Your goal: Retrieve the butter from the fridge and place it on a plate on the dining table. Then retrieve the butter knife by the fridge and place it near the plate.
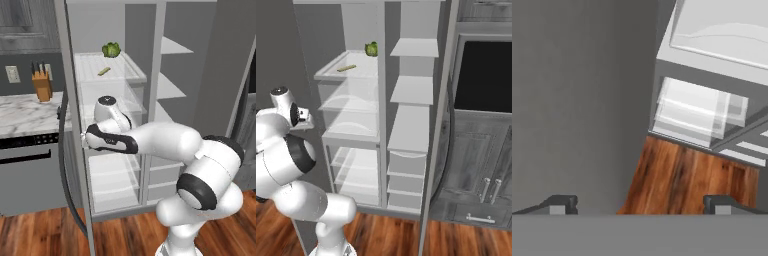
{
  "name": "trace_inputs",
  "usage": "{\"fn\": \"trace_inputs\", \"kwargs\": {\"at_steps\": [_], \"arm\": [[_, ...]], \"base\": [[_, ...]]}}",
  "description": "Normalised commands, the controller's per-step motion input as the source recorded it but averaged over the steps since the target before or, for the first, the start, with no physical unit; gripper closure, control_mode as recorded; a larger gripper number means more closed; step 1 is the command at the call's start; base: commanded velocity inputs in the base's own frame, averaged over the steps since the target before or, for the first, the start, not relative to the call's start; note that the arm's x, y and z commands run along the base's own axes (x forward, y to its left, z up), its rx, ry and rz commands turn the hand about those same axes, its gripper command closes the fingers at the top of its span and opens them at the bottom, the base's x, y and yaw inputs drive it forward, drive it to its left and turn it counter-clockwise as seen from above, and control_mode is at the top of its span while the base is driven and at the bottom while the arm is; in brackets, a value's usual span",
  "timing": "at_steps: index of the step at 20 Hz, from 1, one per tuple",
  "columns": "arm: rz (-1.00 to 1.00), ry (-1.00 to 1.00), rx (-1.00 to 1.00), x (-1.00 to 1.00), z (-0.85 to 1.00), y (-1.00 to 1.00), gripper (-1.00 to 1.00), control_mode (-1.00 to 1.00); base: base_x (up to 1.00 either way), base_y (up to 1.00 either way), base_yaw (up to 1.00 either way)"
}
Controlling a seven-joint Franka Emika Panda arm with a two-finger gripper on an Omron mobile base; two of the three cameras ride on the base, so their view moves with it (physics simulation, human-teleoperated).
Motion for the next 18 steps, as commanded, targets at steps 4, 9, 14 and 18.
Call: {"fn": "trace_inputs", "kwargs": {"at_steps": [4, 9, 14, 18], "arm": [[0.01, 0.0, -0.01, 0.0, 0.02, 0.49, -1.0, -1.0], [-0.1, 0.01, 0.01, 0.12, 0.26, -0.56, -1.0, -1.0], [-0.16, 0.0, 0.03, 0.36, 0.2, -1.0, -1.0, -1.0], [-0.09, -0.01, 0.0, 0.25, 0.35, -0.84, -1.0, -1.0]], "base": [[0.0, 0.0, 0.0], [0.0, 0.0, 0.0], [0.0, 0.0, 0.0], [0.0, 0.0, 0.0]]}}
